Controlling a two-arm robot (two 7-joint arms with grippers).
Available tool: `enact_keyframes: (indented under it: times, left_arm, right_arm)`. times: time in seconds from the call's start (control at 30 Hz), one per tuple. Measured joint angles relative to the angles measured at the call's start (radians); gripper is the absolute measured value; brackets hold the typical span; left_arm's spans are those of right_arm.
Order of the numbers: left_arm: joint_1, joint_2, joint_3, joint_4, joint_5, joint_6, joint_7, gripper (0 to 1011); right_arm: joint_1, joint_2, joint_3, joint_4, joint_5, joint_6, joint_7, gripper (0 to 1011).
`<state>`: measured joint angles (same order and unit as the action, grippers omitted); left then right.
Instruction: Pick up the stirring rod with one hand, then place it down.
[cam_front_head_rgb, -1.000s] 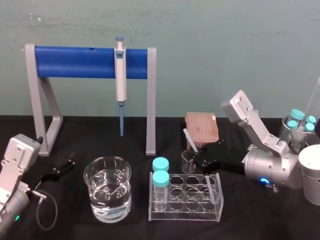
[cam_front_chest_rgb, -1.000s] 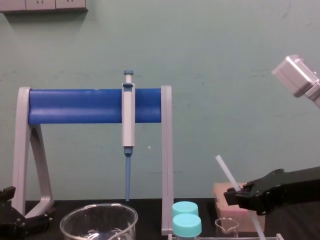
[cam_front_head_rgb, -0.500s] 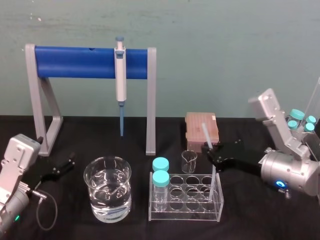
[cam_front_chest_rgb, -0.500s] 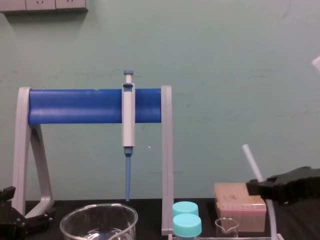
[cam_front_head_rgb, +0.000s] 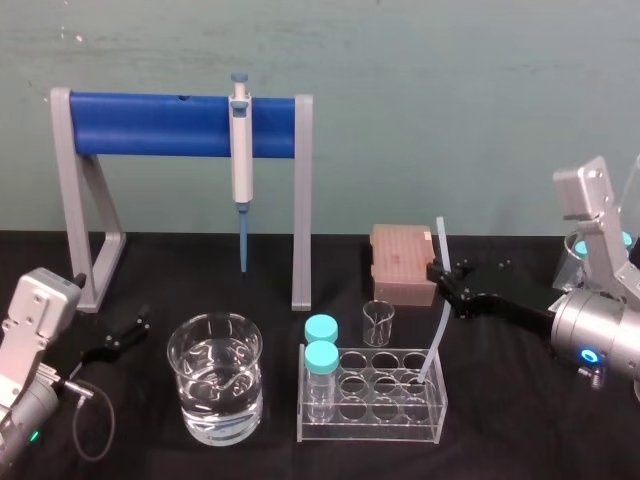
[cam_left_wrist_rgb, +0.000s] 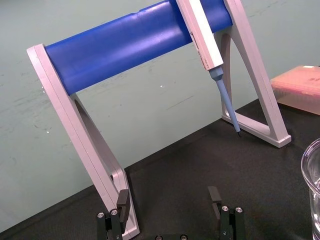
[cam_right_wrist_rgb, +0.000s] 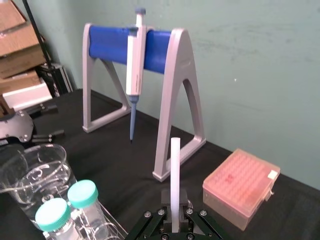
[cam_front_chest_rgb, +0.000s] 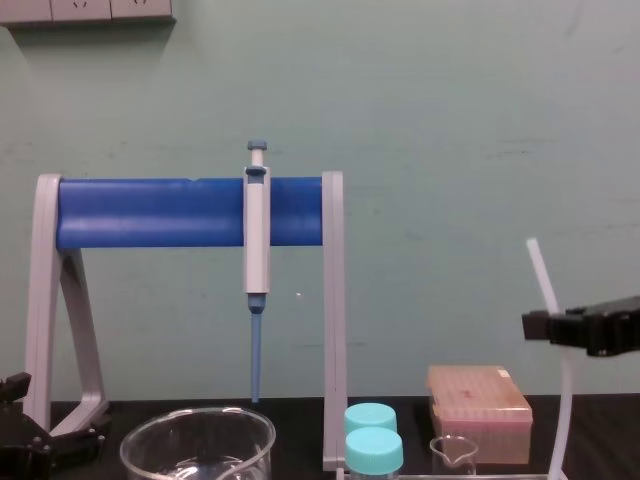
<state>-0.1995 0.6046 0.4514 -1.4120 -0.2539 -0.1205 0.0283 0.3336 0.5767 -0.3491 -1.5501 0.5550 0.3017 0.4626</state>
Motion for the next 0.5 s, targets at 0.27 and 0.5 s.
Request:
enact_keyframes:
  times: [0.27,0.5]
  left_arm:
    - [0.000,0.000,0.000,0.000,0.000,0.000,0.000,1005]
    - [0.000,0.000,0.000,0.000,0.000,0.000,0.000,1005]
  right_arm:
    - [-0.008,0.018,0.011,-0.038,0.029,-0.014,-0.007,70]
    - [-0.017,0.041,0.024,-0.086,0.058,-0.028,-0.018,70]
